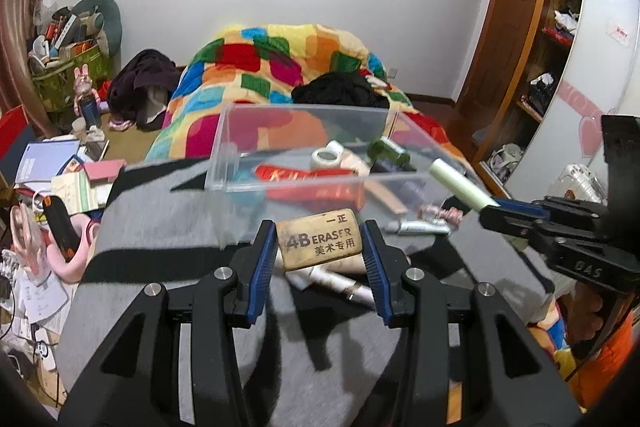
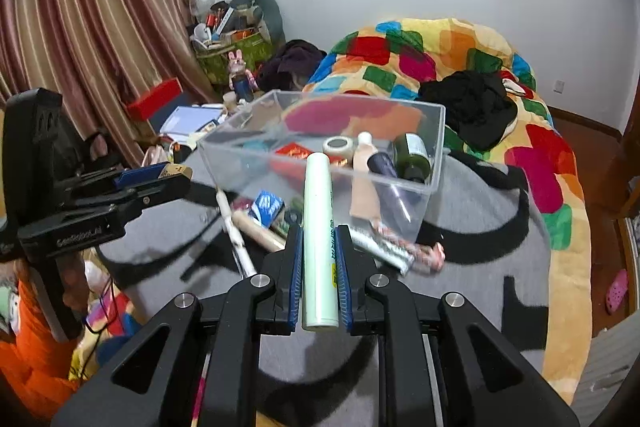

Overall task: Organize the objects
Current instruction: 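Lower the eraser and pale green tube into the clear box and open both tools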

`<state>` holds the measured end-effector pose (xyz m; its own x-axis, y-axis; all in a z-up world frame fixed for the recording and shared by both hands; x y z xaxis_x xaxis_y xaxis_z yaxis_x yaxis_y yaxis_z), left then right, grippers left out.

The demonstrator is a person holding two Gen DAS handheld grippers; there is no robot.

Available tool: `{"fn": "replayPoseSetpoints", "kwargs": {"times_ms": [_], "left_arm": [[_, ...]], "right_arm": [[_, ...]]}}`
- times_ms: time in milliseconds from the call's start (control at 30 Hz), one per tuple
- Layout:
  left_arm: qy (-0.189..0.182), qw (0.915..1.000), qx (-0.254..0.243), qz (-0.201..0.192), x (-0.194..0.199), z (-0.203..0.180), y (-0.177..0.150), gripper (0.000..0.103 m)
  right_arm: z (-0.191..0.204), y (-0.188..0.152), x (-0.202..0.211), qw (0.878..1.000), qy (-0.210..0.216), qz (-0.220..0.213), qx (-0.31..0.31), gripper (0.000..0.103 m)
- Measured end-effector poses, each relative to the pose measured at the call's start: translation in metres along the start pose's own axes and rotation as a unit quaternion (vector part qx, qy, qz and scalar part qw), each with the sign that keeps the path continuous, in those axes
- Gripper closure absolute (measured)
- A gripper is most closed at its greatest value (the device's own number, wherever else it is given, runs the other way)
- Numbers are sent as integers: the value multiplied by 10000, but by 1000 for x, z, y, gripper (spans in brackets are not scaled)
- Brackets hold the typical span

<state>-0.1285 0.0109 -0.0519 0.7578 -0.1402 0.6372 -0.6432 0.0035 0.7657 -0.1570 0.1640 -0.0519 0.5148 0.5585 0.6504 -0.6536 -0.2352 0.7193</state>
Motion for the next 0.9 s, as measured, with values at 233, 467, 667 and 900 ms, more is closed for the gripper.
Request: {"fn": "replayPoseSetpoints", "kwargs": {"times_ms": [233, 467, 667, 900], "left_arm": [[-51, 9998, 29, -179, -5, -3, 26, 60], [120, 9999, 66, -33, -32, 10, 37, 60], [130, 9995, 244, 144, -54, 24, 42, 60], [126, 9988, 318, 341, -76, 31, 45, 60]], "right_arm": [[-5, 25, -11, 9998, -21, -121, -165, 89], [-15, 43, -27, 9992, -131, -133, -362, 89], [-22, 52, -45, 9989, -244, -27, -401, 89], [-19, 63, -80, 9988, -378, 302, -123, 89]]}}
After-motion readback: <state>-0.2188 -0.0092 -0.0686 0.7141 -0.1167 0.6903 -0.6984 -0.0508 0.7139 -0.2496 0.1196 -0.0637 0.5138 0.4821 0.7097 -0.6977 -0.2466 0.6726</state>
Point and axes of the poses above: each gripper's, at about its wrist camera, not at the fingertips, and x roughly against the way its jaws point, z to its left, y to its top, the point moved 10 cm from there along -x, roughly the way its jaws point, and after that the axes turned 4 degrees about -x, right-handed, at the moved point
